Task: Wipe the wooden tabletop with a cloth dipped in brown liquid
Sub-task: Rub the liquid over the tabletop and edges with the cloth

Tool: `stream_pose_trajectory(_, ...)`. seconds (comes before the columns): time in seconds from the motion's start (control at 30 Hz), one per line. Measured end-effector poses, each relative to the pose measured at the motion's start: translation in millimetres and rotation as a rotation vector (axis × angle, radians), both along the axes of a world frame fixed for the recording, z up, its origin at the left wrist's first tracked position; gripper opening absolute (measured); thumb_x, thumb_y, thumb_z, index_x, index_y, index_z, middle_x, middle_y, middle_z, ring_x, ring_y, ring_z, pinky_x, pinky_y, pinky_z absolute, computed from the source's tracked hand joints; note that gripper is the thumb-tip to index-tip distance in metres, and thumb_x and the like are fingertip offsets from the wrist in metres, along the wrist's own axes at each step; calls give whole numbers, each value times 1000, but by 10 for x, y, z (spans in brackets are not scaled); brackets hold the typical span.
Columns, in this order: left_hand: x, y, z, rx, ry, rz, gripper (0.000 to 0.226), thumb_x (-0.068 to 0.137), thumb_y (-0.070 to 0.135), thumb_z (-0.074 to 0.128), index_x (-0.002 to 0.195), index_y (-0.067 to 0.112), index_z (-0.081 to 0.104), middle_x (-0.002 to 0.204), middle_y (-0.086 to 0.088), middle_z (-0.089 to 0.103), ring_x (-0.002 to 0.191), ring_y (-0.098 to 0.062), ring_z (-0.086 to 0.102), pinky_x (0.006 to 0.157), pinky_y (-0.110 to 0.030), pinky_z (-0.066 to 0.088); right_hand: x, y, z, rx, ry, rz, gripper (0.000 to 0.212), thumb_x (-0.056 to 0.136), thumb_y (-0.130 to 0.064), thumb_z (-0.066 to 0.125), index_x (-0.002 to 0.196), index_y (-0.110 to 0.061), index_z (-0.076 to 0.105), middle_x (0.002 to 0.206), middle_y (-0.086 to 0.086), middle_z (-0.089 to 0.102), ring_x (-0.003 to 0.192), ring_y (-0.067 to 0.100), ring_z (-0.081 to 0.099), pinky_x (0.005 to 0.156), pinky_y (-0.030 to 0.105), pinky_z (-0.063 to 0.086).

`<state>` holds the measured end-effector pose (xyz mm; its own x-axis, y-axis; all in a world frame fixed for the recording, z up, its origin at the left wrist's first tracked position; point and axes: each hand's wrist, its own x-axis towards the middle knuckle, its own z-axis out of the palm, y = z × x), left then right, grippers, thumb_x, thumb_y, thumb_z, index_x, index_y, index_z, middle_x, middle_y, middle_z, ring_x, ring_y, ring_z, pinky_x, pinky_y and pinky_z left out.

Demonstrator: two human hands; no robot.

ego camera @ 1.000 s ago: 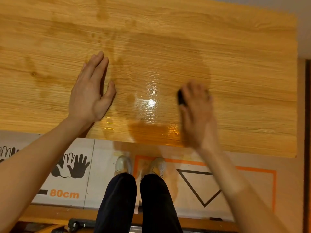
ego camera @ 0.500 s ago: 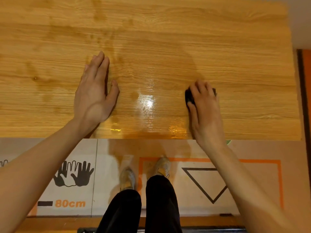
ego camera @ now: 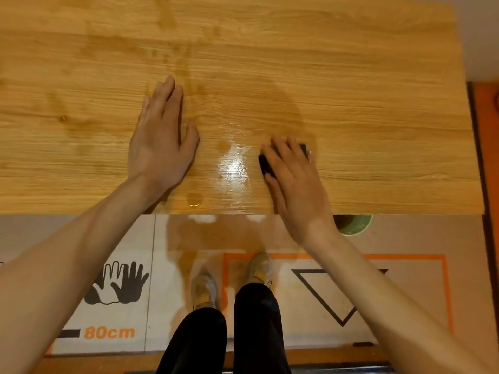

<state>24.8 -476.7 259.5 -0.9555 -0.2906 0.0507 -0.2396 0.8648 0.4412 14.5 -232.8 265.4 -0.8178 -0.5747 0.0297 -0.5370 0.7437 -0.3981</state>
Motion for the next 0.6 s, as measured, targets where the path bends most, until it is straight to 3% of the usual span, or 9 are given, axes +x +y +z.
stream_pose_trajectory(0.1,79,18,45,56,-2,-1,59,107,33,41,157,6,29,168,-3,19,153,-9,9,128,-31,7,-627,-300,36,-49,-4,-134,45,104,-21,34,148,-13,37,158,7,27,149,25,16,120,41,4)
stream_pose_trajectory(0.3,570,50,2,-2,40,-144,60,103,33,43,155,2,34,165,-10,28,153,-25,25,127,-37,15,-890,-518,3,-82,3,-246,45,104,-20,35,149,-13,36,159,8,25,149,27,13,121,44,5)
stream_pose_trajectory(0.43,576,52,-48,-19,56,-139,59,104,31,42,155,3,32,166,-9,26,154,-24,22,127,-31,8,89,-321,-14,-62,28,-68,44,102,-20,38,145,-11,41,156,10,32,147,30,22,119,51,16)
stream_pose_trajectory(0.5,548,49,-45,-35,50,-139,60,105,32,40,156,3,31,166,-10,25,155,-24,20,128,-32,8,431,-214,-2,-22,2,67,47,101,-23,34,147,-13,39,157,8,31,147,27,20,120,49,15)
stream_pose_trajectory(0.6,560,65,-50,-63,49,-150,60,105,32,37,156,1,29,167,-12,23,155,-25,18,127,-32,6,153,-259,31,13,-12,114,46,103,-24,37,147,-12,39,156,9,33,147,28,22,119,46,15)
